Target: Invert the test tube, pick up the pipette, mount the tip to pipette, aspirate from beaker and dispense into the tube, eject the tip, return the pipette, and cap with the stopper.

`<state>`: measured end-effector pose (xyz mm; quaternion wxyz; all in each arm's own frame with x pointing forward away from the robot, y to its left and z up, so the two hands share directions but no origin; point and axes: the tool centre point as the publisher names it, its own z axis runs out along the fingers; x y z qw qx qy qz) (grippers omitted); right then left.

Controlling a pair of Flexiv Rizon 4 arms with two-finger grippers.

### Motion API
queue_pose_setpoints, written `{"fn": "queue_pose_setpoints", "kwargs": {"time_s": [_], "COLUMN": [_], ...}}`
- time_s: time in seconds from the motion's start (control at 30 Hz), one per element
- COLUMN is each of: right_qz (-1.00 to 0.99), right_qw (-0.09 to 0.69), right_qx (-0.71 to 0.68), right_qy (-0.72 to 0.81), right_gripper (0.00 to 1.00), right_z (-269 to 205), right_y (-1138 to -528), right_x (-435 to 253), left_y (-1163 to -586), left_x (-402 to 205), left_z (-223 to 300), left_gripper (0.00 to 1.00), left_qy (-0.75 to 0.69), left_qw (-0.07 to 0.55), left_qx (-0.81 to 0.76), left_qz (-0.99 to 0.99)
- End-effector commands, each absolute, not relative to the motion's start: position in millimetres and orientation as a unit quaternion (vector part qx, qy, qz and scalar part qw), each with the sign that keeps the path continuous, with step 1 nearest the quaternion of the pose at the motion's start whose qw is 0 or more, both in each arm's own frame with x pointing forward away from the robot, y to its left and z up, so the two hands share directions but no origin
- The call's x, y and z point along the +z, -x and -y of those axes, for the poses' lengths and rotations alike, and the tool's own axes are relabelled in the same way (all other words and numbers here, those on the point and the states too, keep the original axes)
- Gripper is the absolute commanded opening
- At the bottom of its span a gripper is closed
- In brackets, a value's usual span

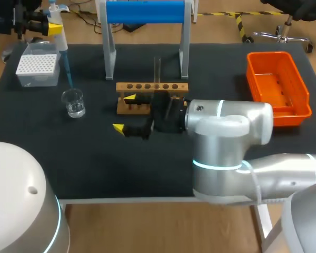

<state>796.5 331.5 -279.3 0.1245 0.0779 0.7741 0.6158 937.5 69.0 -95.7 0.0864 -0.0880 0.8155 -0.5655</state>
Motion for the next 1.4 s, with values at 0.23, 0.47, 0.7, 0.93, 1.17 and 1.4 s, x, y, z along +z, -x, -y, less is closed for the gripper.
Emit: {"fn": "queue_pose_setpoints", "kwargs": {"time_s": [0.23,0.47,0.7,0.93,1.17,1.4], "right_qz": [-0.783,-0.794,-0.800,-0.804,-0.806,-0.806], "right_qw": [0.132,0.125,0.128,0.128,0.126,0.126], "right_qx": [0.596,0.580,0.569,0.562,0.560,0.560], "right_qy": [-0.122,-0.128,-0.142,-0.146,-0.145,-0.145], "right_gripper": [1.00,1.00,1.00,1.00,1.00,1.00], "right_z": [-350,-348,-345,-343,-342,-342], "right_y": [-804,-801,-799,-797,-795,-795], "right_x": [-290,-298,-306,-310,-310,-310], "left_y": [-938,-938,-938,-938,-938,-938], "left_x": [-96,-96,-96,-96,-96,-96], "left_z": [-69,-69,-69,-69,-69,-69], "left_gripper": [0.00,0.00,0.00,0.00,0.00,0.00], "left_qy": [0.088,0.088,0.088,0.088,0.088,0.088], "left_qw": [0.088,0.088,0.088,0.088,0.088,0.088], "left_qx": [-0.566,-0.566,-0.566,-0.566,-0.566,-0.566], "left_qz": [-0.815,-0.815,-0.815,-0.815,-0.815,-0.815]}}
